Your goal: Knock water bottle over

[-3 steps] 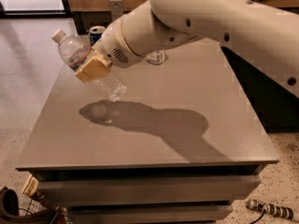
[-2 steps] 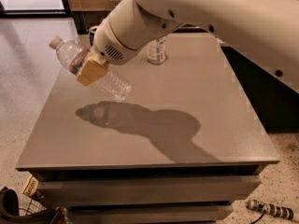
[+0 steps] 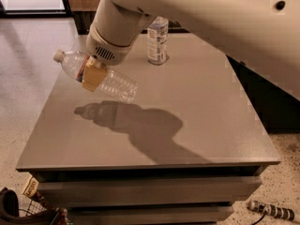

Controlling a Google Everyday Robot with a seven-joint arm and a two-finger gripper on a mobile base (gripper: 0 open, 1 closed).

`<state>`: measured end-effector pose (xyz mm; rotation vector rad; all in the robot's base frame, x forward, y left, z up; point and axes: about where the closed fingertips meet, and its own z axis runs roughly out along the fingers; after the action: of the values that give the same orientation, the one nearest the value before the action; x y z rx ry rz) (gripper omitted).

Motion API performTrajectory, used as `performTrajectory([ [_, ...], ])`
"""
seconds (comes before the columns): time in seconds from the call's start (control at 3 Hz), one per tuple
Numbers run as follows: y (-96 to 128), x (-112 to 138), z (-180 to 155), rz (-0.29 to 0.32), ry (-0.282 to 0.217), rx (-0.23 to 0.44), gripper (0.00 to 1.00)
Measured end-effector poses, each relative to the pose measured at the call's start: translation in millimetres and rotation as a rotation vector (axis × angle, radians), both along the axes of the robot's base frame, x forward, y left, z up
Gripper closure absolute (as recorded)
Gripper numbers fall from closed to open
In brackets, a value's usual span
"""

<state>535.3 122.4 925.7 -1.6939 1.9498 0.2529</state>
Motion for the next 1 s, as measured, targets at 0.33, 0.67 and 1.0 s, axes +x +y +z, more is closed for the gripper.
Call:
performTrajectory([
  [0.33,2.0,5.9,-27.7,-0.008,0.035,-0.089,1.0],
  [0.67,7.2,9.5,-57.9,0.009,0.088,-0.17,1.0],
  [1.0,10.8,10.2,-74.6,0.026,0.125,-0.218,1.0],
])
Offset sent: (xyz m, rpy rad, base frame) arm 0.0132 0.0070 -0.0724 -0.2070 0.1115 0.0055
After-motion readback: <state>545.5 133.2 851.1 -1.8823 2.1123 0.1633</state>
